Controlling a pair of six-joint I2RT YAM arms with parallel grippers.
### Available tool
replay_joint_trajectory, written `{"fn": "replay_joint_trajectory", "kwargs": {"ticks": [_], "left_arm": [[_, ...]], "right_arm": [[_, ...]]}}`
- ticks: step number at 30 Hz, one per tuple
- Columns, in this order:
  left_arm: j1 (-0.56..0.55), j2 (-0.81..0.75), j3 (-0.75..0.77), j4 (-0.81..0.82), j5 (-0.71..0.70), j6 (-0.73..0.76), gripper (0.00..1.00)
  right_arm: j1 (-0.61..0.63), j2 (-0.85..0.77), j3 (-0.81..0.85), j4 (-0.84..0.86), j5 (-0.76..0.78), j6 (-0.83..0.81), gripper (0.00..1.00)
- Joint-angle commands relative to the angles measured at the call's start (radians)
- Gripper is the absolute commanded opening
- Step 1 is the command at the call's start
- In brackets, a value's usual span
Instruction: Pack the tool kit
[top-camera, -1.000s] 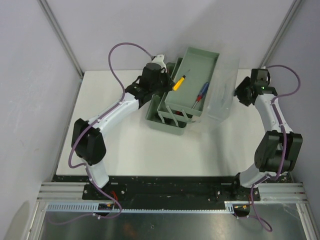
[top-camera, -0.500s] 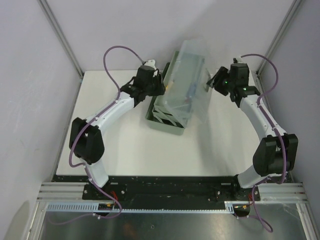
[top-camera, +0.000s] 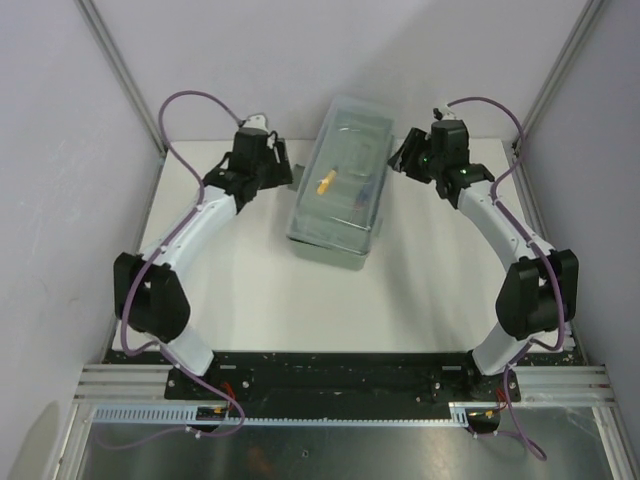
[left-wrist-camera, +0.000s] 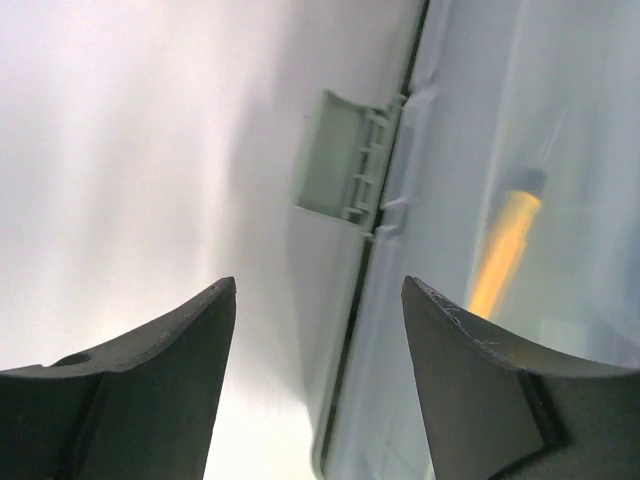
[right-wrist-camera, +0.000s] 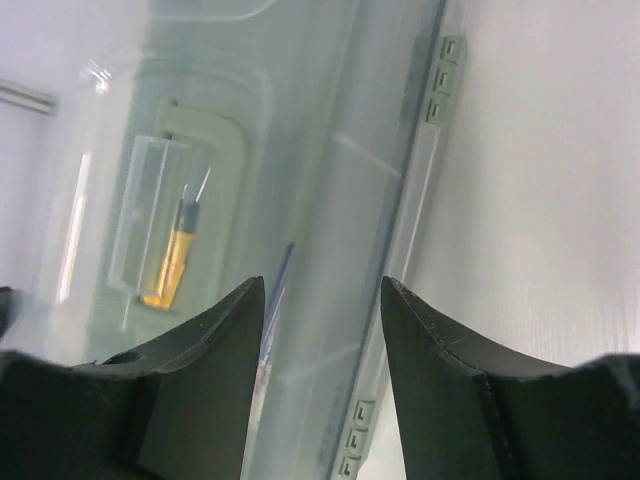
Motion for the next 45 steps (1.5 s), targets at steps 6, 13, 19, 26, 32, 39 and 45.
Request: {"fn": "replay_joint_trajectory", "kwargs": {"ticks": [6, 13, 19, 26, 32, 39, 45], "left_arm": [[0.056, -0.075, -0.044, 0.008, -0.053, 0.002, 0.76], [0.103, 0.030, -0.090, 0.009, 0.104, -0.078, 0.75], [0.106, 0.145, -0.118, 0.014, 0.221, -0.107, 0.60], [0.090, 0.180, -0.190, 0.085, 0.439, -0.095, 0.65], [0.046, 0.075, -0.319, 0.157, 0.460, -0.111, 0.64], [-0.057, -0.040, -0.397, 0.200, 0.414, -0.132, 0.63], [-0.097, -0.067, -0.420, 0.234, 0.409, -0.148, 0.64]], "right_arm": [[0.023, 0.054, 0.104, -0.062, 0.045, -0.053, 0.55], [0.035, 0.047, 0.152, -0.116, 0.122, -0.076, 0.56], [0.039, 0.038, 0.157, -0.153, 0.144, -0.099, 0.57], [0.112, 0.005, 0.152, -0.124, 0.105, -0.239, 0.81], [0.117, 0.026, 0.158, -0.132, 0.019, -0.244, 0.82], [0.119, 0.069, 0.170, -0.234, -0.022, -0.207, 0.75], [0.139, 0.074, 0.157, -0.370, 0.037, -0.214, 0.71]]}}
